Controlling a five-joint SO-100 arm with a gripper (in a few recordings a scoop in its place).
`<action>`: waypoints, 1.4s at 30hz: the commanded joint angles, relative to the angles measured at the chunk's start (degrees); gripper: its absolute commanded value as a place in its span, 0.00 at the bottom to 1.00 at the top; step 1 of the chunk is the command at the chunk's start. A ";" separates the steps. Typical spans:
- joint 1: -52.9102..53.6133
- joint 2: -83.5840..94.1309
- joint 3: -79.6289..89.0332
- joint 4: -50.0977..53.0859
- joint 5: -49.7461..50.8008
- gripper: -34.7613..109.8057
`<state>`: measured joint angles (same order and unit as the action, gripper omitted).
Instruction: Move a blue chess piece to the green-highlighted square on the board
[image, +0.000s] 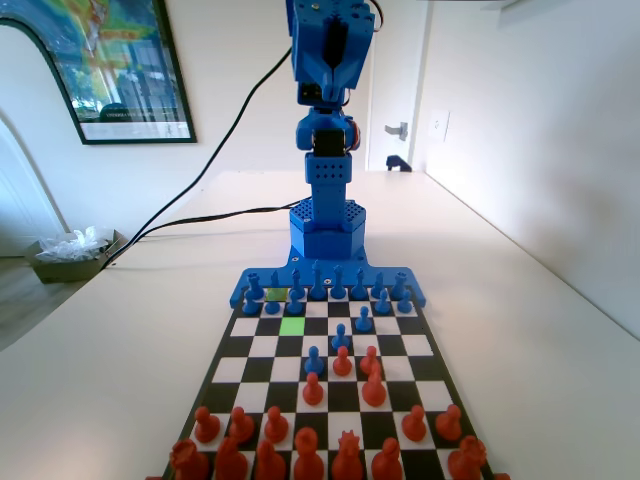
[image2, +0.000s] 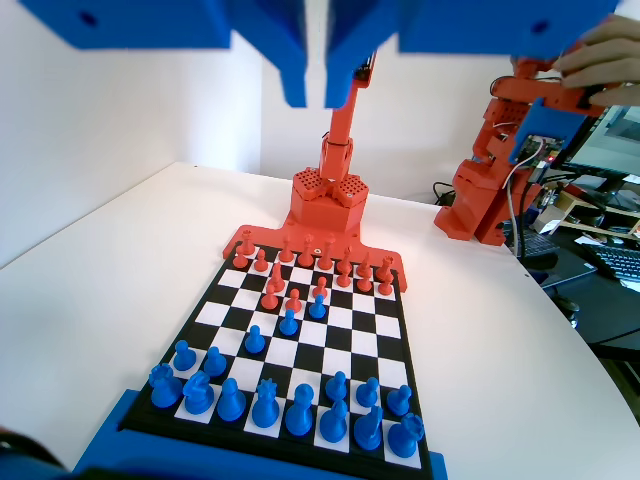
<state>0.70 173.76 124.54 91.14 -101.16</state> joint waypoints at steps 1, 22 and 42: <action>0.53 1.23 0.18 -0.97 0.00 0.29; -0.18 -8.35 -5.45 3.43 5.19 0.25; 5.01 -36.47 -10.63 -1.23 24.08 0.25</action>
<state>3.87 139.57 112.59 91.58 -78.57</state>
